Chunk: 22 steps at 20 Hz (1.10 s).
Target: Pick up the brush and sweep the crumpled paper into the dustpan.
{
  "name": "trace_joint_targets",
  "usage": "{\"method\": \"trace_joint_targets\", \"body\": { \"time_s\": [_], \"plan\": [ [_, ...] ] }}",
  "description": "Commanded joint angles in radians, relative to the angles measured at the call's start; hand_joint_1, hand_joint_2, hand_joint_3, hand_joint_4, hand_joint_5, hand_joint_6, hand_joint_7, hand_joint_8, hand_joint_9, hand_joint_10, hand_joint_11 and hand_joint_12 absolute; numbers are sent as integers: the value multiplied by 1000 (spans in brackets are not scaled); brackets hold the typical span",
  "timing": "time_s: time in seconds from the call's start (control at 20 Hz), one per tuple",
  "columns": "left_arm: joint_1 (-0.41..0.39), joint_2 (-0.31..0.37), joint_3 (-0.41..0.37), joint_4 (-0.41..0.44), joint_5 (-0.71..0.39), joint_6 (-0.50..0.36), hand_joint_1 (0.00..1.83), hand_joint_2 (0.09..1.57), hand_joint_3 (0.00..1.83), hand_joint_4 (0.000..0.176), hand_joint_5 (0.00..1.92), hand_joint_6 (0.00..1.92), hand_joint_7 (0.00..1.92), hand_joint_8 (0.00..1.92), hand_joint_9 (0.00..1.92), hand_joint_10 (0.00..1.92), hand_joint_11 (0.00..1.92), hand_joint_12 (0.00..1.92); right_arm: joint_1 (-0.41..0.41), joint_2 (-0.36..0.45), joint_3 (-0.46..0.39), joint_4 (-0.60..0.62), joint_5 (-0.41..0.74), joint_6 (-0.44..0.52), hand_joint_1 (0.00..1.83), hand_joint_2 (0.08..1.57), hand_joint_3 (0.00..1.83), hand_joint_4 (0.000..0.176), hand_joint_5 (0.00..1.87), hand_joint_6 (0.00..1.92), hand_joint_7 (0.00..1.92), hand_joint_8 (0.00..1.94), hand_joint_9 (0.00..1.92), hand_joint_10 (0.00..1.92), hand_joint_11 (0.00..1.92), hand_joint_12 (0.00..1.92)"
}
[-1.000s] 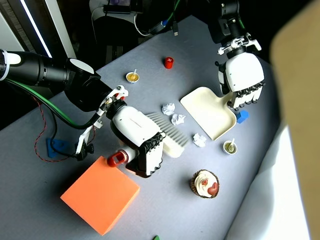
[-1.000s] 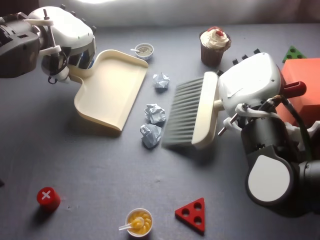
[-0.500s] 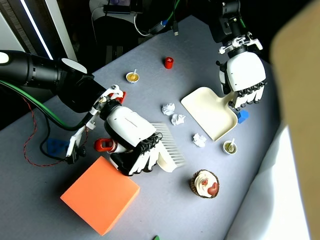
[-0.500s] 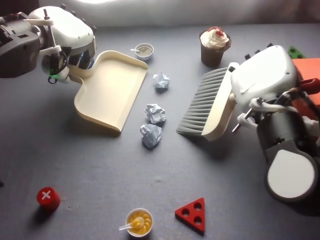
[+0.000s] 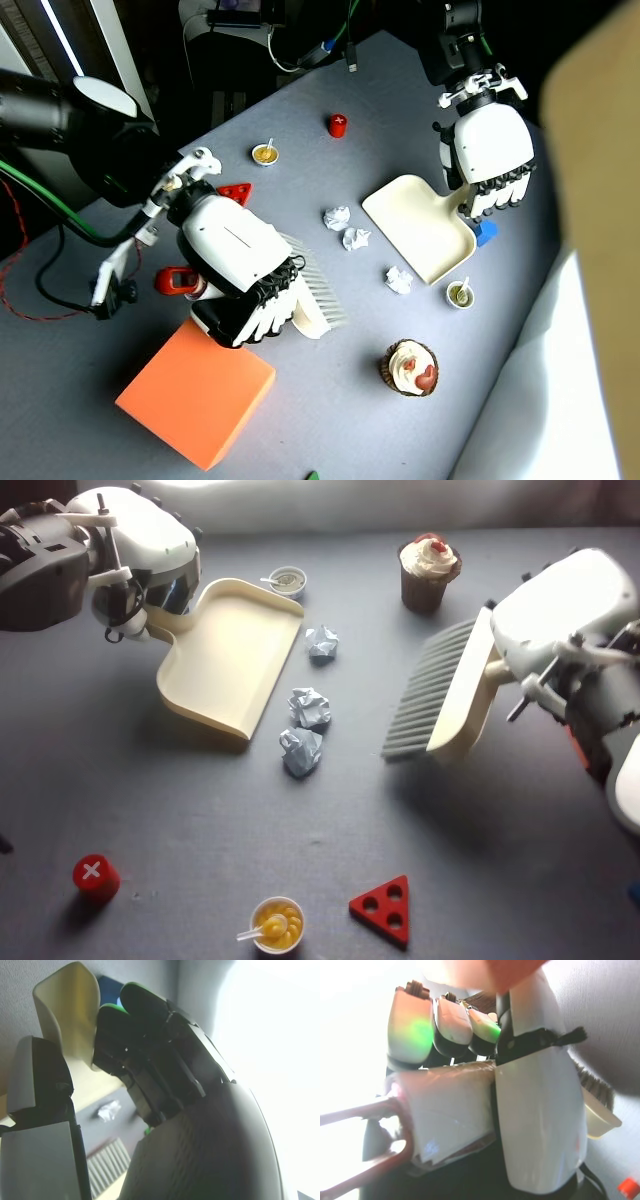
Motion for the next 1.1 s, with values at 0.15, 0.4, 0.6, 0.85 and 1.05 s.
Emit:
{"method": "trace_joint_targets", "body": {
  "time_s": [0.15,0.4,0.6,0.85,1.05],
  "plan": [
    [1,7,1,2,-104,8,1383,1086,1,0,959,958,1080,638,990,1187,751,1196,66,27,-43,-33,18,-97,1616,1183,0,19,983,1921,1059,1941,1225,1921,1407,1921],
    [13,3,7,-4,-109,8,1385,1079,0,0,998,895,1070,662,1000,1169,752,1159,126,25,-99,56,58,-223,1619,1208,2,107,927,1921,1012,1941,1177,1921,1365,1921],
    [18,2,1,-7,-110,8,1387,1071,0,0,1001,908,1106,589,1019,1134,763,1134,164,-3,-115,112,44,-328,1602,1231,6,127,913,1921,1017,1941,1201,1921,1398,1921],
    [19,-2,-9,-8,-111,8,1386,1075,0,0,993,921,1099,599,1012,1142,750,1153,179,-57,-97,161,13,-401,1616,1209,0,139,936,1921,995,1941,1187,1921,1386,1921],
    [22,-6,-12,-9,-116,8,1386,1074,0,0,1010,890,1100,598,1001,1166,762,1160,180,-81,-86,166,-24,-385,1604,1216,0,138,921,1921,989,1941,1180,1921,1386,1921]
  ]
}}
